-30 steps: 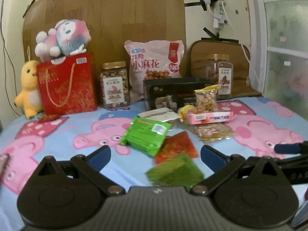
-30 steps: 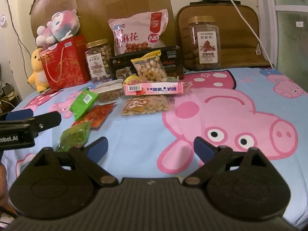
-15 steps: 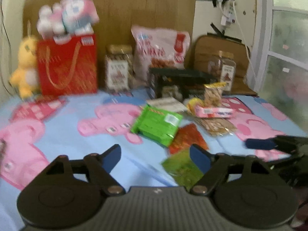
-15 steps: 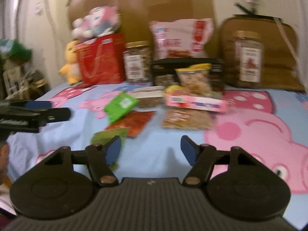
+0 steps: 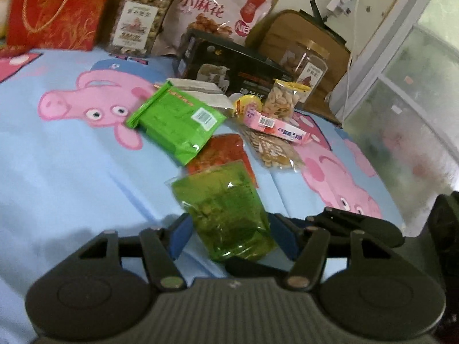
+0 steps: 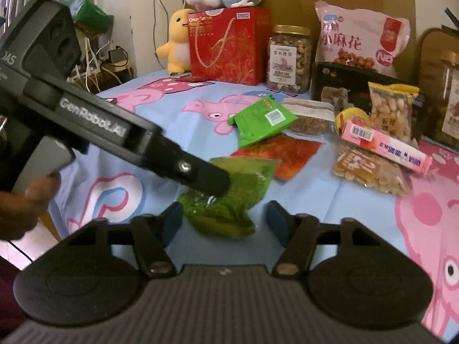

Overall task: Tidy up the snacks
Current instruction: 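Grasp the green translucent bag with the left tool and lift it, then carry the green bag into the open black box and open the left tool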

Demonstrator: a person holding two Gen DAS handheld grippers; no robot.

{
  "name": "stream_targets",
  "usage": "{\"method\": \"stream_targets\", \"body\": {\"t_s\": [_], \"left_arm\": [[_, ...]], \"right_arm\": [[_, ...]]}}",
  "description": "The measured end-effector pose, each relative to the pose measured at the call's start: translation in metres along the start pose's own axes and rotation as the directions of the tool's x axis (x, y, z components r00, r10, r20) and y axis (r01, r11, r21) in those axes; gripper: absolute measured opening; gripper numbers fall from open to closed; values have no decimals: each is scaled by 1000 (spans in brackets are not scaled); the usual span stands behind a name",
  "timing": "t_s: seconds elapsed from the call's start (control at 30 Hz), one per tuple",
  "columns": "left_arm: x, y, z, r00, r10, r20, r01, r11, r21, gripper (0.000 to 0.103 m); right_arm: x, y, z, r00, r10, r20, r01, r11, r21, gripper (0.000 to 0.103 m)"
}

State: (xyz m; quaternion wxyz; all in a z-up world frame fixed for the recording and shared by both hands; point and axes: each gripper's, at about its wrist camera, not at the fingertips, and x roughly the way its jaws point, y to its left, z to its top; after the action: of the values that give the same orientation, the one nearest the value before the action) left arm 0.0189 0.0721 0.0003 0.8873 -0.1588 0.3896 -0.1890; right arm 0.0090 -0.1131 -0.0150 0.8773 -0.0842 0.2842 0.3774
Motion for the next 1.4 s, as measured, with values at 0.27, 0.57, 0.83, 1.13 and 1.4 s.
{"method": "stream_targets", "body": {"t_s": [0.27,0.57,0.83,1.13,1.4], "left_arm": [[17,-23,15,1000,-5,6,4,999,40,62],[24,-63,96,992,-11,127,-13,982,188,61],[78,-53,189,980,-3,200,-22,992,122,60],[143,-19,232,983,94,158,-104,993,56,63],[91,-23,215,970,-22,243,9,998,55,70]], "right_arm": [[-11,-21,-6,998,-39,40,36,997,69,30],[-21,-62,38,973,-120,197,103,990,92,30],[22,-132,107,956,-174,238,139,978,154,29],[91,-169,136,956,-245,159,221,963,157,39],[40,-195,119,943,-240,231,161,935,317,52]]}}
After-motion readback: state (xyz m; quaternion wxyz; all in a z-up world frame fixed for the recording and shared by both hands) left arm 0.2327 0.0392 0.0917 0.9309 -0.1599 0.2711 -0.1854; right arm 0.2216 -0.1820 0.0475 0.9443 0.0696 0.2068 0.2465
